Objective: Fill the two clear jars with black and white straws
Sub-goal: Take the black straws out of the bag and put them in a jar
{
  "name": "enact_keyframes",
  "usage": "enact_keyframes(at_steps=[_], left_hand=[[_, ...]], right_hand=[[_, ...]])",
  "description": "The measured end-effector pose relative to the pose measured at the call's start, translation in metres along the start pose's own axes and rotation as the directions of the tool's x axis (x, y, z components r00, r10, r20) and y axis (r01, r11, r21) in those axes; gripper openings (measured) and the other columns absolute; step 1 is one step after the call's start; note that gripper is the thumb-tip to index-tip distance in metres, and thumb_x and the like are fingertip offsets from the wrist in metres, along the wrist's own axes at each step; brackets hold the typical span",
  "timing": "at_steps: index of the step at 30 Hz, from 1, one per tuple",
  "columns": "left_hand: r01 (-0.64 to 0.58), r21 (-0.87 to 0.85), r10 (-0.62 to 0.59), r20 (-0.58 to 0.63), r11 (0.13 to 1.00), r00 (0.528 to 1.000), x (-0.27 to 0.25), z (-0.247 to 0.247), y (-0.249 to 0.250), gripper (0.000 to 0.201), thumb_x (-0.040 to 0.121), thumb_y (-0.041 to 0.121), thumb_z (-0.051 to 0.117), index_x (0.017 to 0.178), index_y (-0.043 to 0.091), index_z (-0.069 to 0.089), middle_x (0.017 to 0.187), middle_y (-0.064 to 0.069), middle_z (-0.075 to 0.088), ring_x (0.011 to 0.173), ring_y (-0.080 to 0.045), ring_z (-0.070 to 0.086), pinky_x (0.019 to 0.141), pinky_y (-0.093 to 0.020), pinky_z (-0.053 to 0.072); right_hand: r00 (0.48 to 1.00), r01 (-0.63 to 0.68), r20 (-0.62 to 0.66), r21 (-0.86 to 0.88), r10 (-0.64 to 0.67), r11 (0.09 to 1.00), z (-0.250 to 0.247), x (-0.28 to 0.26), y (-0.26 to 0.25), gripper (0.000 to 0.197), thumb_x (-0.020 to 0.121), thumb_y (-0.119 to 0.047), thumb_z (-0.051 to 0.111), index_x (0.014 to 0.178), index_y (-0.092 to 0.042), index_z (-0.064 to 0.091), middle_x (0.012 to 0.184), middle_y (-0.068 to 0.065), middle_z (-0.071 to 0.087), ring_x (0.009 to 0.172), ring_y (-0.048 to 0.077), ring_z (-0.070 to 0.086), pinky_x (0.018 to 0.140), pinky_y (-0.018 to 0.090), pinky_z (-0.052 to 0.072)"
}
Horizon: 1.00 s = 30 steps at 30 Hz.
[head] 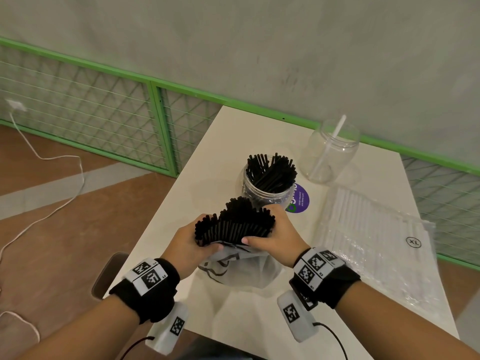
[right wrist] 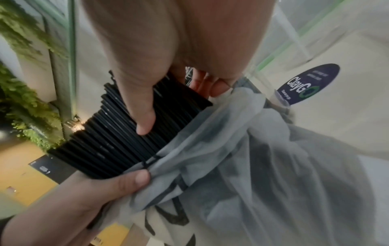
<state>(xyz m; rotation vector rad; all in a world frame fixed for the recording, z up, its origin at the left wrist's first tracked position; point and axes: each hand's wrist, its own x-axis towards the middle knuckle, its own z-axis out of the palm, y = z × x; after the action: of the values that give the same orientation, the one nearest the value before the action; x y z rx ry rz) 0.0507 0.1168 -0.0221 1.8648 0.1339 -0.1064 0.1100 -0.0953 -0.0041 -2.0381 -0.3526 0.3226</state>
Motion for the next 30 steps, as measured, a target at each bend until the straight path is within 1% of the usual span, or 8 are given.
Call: enact_keyframes(at_steps=[5,8,10,13,17,22,26,30], left_hand=[[0.028,-0.018,-0.028,-0.014,0.999,1.0,0.0,-0.002,-0.001,0.03,0.074,0.001,0.075,0.096,0.018,0.062,0.093,0.007,0.067,0.08,0.002,0.061,0.075,-0.017,0.047],[0.029,-0.015,-0.029,-0.017,0.999,0.999,0.0,-0.003,-0.002,0.03,0.074,0.001,0.075,0.097,0.017,0.063,0.091,0.005,0.068,0.083,-0.002,0.062,0.077,-0.019,0.048],[0.021,-0.012,-0.021,-0.024,1.0,1.0,0.001,-0.002,-0.002,0.03,0.074,0.002,0.075,0.098,0.015,0.063,0.09,-0.001,0.069,0.086,-0.006,0.062,0.077,-0.02,0.048],[0.015,0.008,-0.015,-0.022,1.0,1.0,0.002,-0.003,0.0,0.029,0.074,0.005,0.075,0.099,0.013,0.063,0.092,-0.004,0.069,0.087,-0.01,0.061,0.078,-0.021,0.048],[0.034,-0.044,-0.035,-0.024,0.998,0.999,0.002,-0.004,-0.001,0.032,0.065,0.019,0.076,0.094,0.018,0.063,0.091,0.002,0.069,0.086,-0.011,0.063,0.082,-0.03,0.05],[0.036,-0.043,-0.037,-0.025,0.998,0.999,0.002,-0.003,-0.002,0.03,0.073,0.003,0.076,0.095,0.02,0.064,0.092,0.013,0.069,0.085,-0.002,0.063,0.081,-0.024,0.049],[0.033,-0.052,-0.035,-0.035,0.998,0.999,0.002,-0.004,-0.001,0.032,0.073,0.0,0.075,0.092,0.022,0.063,0.089,0.02,0.069,0.081,0.005,0.062,0.073,-0.012,0.047],[0.04,-0.079,-0.043,-0.044,0.996,0.998,0.003,-0.005,-0.003,0.029,0.072,-0.001,0.076,0.091,0.017,0.064,0.095,0.004,0.068,0.078,-0.002,0.062,0.078,-0.023,0.048]], right_hand=[[1.0,-0.011,-0.012,0.114,0.012,0.993,0.004,-0.002,-0.002,0.029,0.072,-0.01,0.08,0.089,-0.017,0.057,0.083,-0.007,0.06,0.076,-0.004,0.057,0.072,0.013,0.045],[0.998,0.028,-0.055,0.153,-0.02,0.988,0.002,-0.002,-0.004,0.022,0.073,-0.012,0.077,0.082,-0.012,0.057,0.077,-0.007,0.058,0.073,0.003,0.056,0.071,0.017,0.044],[0.996,0.06,-0.072,0.175,-0.048,0.983,-0.004,-0.002,-0.012,0.02,0.074,-0.014,0.075,0.074,-0.02,0.056,0.073,-0.008,0.056,0.071,0.007,0.054,0.07,0.019,0.044],[0.993,0.088,-0.095,0.259,-0.065,0.962,-0.019,-0.002,-0.032,0.032,0.08,-0.006,0.07,0.063,-0.029,0.055,0.075,-0.001,0.062,0.078,0.015,0.06,0.081,0.029,0.048],[0.986,0.12,-0.157,0.378,-0.065,0.918,-0.041,0.001,-0.061,0.022,0.079,-0.014,0.065,0.063,-0.029,0.059,0.073,0.002,0.069,0.083,0.024,0.067,0.09,0.042,0.05],[0.966,0.191,-0.252,0.524,-0.063,0.83,-0.071,0.01,-0.088,0.022,0.079,-0.012,0.062,0.062,-0.026,0.058,0.055,-0.002,0.057,0.061,0.019,0.059,0.073,0.039,0.047],[0.913,0.377,-0.381,0.646,-0.148,0.664,-0.104,0.019,-0.122,0.028,0.083,-0.004,0.054,0.062,-0.023,0.055,0.052,-0.002,0.046,0.051,0.015,0.048,0.061,0.03,0.046],[0.845,0.497,-0.5,0.608,-0.188,0.619,-0.114,0.055,-0.135,0.03,0.085,-0.003,0.055,0.063,-0.024,0.057,0.054,-0.001,0.049,0.054,0.017,0.047,0.063,0.032,0.043]])
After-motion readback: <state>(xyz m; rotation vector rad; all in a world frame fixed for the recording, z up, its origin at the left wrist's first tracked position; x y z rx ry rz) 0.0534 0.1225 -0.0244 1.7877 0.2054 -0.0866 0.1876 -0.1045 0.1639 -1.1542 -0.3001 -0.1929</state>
